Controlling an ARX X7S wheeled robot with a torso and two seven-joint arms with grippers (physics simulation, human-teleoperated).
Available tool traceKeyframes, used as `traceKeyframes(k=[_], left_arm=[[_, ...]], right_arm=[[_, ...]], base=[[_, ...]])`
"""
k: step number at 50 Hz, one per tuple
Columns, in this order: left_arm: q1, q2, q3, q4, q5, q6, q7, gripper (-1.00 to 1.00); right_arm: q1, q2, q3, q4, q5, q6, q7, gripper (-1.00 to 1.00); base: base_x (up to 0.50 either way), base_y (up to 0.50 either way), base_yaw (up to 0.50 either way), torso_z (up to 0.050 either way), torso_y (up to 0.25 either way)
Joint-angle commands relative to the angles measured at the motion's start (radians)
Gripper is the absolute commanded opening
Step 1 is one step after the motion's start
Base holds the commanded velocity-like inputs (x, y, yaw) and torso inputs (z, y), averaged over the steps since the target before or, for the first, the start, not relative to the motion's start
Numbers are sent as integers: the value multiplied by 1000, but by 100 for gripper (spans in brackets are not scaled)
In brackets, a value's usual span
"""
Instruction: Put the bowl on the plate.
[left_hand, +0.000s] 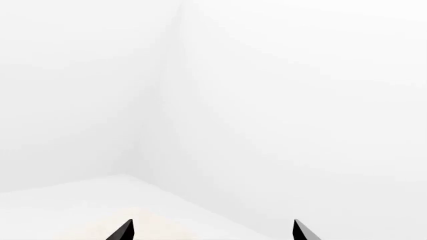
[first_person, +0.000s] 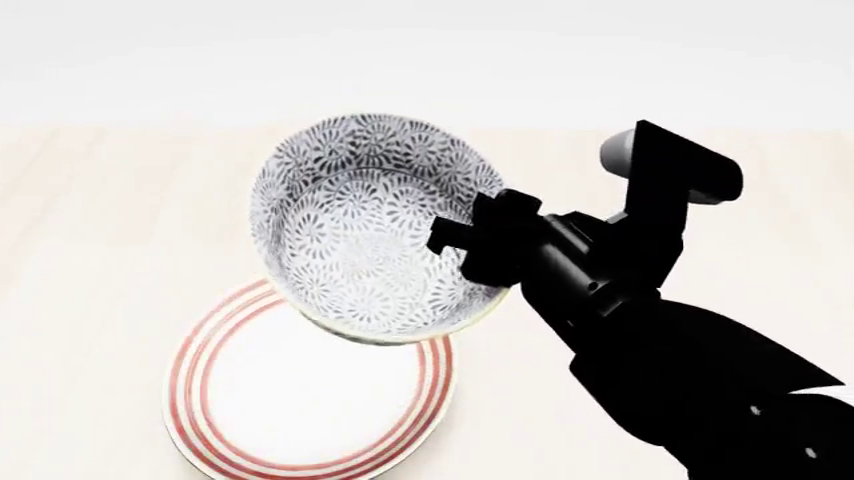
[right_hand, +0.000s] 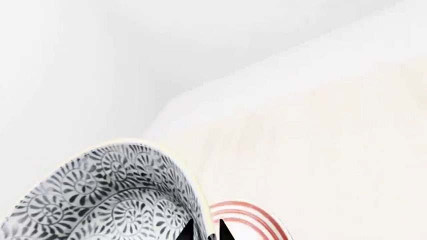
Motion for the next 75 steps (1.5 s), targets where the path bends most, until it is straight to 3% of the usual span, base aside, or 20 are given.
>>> traceKeyframes(k=[1,12,33,48,59,75], left_arm=[[0,-4,-1,-4,-7,2,-1,100],[12,-8,-9,12,-25,-1,-6,100],[16,-13,-28,34,-61,-17,-30,100],[26,-22,-59,62,-105,-34,-46,100],[26,-23,-56,58,-107,-31,-51,100],[35,-32,-73,69,-133,-30,-53,100]], right_arm=[[72,-38,-3,225,-9,-10,-15,-100],[109,-50,-82,317,-77,-34,-32,-100],[225,-134,-231,641,-196,-215,-254,-100],[359,-219,-316,1095,-300,-436,-398,-100],[371,-223,-559,1168,-88,-494,-413,-100],[352,-224,-713,1185,107,-572,-391,-100]], base=[[0,0,0,0,0],[0,0,0,0,0],[0,0,0,0,0],[0,0,0,0,0],[0,0,0,0,1],[0,0,0,0,0]])
